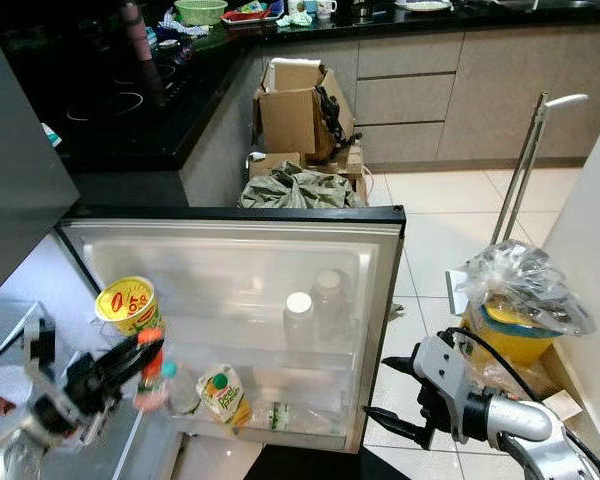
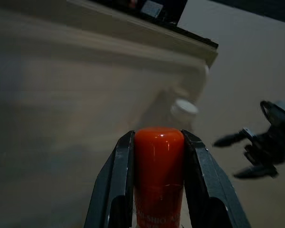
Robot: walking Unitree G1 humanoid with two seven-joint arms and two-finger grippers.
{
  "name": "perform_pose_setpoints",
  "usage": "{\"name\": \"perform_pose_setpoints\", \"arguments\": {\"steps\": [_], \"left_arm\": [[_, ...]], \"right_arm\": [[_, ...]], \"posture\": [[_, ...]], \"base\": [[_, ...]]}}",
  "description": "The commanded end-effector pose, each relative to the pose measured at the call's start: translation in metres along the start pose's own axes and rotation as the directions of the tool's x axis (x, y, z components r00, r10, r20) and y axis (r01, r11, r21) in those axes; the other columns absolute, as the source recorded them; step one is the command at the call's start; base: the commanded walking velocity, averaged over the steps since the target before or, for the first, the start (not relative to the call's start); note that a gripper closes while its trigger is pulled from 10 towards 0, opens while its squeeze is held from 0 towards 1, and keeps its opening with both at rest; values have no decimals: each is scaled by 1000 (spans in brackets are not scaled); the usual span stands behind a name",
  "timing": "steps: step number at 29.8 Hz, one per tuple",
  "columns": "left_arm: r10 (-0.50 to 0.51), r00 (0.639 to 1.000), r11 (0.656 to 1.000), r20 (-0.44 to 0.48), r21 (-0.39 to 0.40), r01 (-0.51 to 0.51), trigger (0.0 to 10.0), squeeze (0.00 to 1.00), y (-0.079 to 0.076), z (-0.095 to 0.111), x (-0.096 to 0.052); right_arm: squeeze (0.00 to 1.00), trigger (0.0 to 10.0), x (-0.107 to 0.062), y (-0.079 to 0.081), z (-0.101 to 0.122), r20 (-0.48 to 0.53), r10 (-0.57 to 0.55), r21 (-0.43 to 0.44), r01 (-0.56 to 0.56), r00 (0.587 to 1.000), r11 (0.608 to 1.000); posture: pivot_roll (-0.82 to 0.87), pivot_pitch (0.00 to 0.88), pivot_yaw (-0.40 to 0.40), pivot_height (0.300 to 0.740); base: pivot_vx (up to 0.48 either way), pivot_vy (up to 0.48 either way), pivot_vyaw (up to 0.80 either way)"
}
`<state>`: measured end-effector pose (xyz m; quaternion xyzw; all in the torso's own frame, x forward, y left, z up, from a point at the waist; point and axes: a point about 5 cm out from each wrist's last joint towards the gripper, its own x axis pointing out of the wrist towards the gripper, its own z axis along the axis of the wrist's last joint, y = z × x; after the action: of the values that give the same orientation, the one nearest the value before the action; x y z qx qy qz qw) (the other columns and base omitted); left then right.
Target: Restocking fridge
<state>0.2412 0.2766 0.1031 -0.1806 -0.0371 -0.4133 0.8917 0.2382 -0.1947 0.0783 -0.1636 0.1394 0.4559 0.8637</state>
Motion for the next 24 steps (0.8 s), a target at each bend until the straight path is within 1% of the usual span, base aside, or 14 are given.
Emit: {"name": "perform_pose_setpoints", "arguments": {"steps": [1, 3, 4, 7, 9, 10, 11, 12, 13, 14, 18, 19, 20, 24], "left_arm": [[62, 998, 996, 9, 64, -63, 10000, 0, 5, 6, 4], [99, 995, 989, 22, 112, -101, 10000, 0, 7, 8, 16], [99, 995, 989, 22, 112, -101, 10000, 0, 7, 8, 16], [157, 987, 971, 46, 174, -162, 10000, 0, 11, 10, 30], [206, 977, 948, 60, 236, -215, 10000, 0, 14, 12, 39], [206, 977, 948, 60, 236, -215, 10000, 0, 14, 12, 39], [249, 965, 927, 81, 269, -262, 10000, 0, 17, 12, 46], [249, 965, 927, 81, 269, -262, 10000, 0, 17, 12, 46], [266, 960, 921, 89, 271, -281, 10000, 0, 17, 8, 53], [268, 959, 921, 91, 267, -283, 10000, 0, 16, 7, 56], [285, 954, 913, 92, 277, -299, 10000, 0, 14, -2, 62], [301, 950, 906, 88, 285, -313, 10000, 0, 14, -7, 66], [327, 942, 895, 79, 293, -336, 10000, 0, 12, -17, 71], [353, 932, 881, 82, 305, -361, 10000, 0, 11, -24, 75]], "right_arm": [[0, 10000, 2, 5, 1, -8, 20, 4, -20, 1000, 1000], [0, 10000, 3, 5, 0, -21, 15, 2, -15, 1000, 1000], [0, 10000, 3, 5, 0, -21, 15, 2, -15, 1000, 1000], [0, 10000, 4, 6, -2, -36, 10, -1, -10, 999, 1000], [0, 10000, 5, 5, -2, -38, 8, 0, -8, 999, 1000], [0, 10000, 5, 5, -2, -38, 8, 0, -8, 999, 1000], [0, 10000, 6, 5, -1, -39, 6, 0, -6, 999, 1000], [0, 10000, 6, 5, -1, -39, 6, 0, -6, 999, 1000], [0, 10000, 6, 5, 0, -44, 3, 0, -3, 999, 1000], [0, 10000, 6, 4, 0, -46, 2, 0, -2, 999, 1000], [0, 10000, 5, 4, 0, -51, -6, -1, 6, 999, 1000], [0, 10000, 5, 3, 0, -51, -9, -2, 9, 999, 1000], [0, 10000, 5, 3, 1, -53, -11, -3, 11, 999, 1000], [0, 10000, 5, 3, 1, -53, -11, -4, 11, 999, 1000]], "posture": [[-130, 37, 78, 740], [-130, 37, 78, 740], [-130, 37, 78, 740], [-130, 37, 78, 740], [-137, 39, 85, 740], [-137, 39, 85, 740], [-137, 39, 85, 740], [-137, 39, 85, 740], [-143, 38, 85, 740], [-143, 38, 85, 740], [-143, 38, 85, 740], [-148, 38, 87, 740], [-148, 38, 87, 740], [-150, 40, 86, 740]], "base": [[0, 0, 0], [0, 0, 0], [0, 0, 0], [0, 0, 0], [0, 0, 0], [0, 0, 0], [0, 0, 0], [0, 0, 0], [0, 0, 0], [0, 0, 0], [0, 0, 0], [0, 0, 0], [0, 0, 0], [0, 0, 0]]}}
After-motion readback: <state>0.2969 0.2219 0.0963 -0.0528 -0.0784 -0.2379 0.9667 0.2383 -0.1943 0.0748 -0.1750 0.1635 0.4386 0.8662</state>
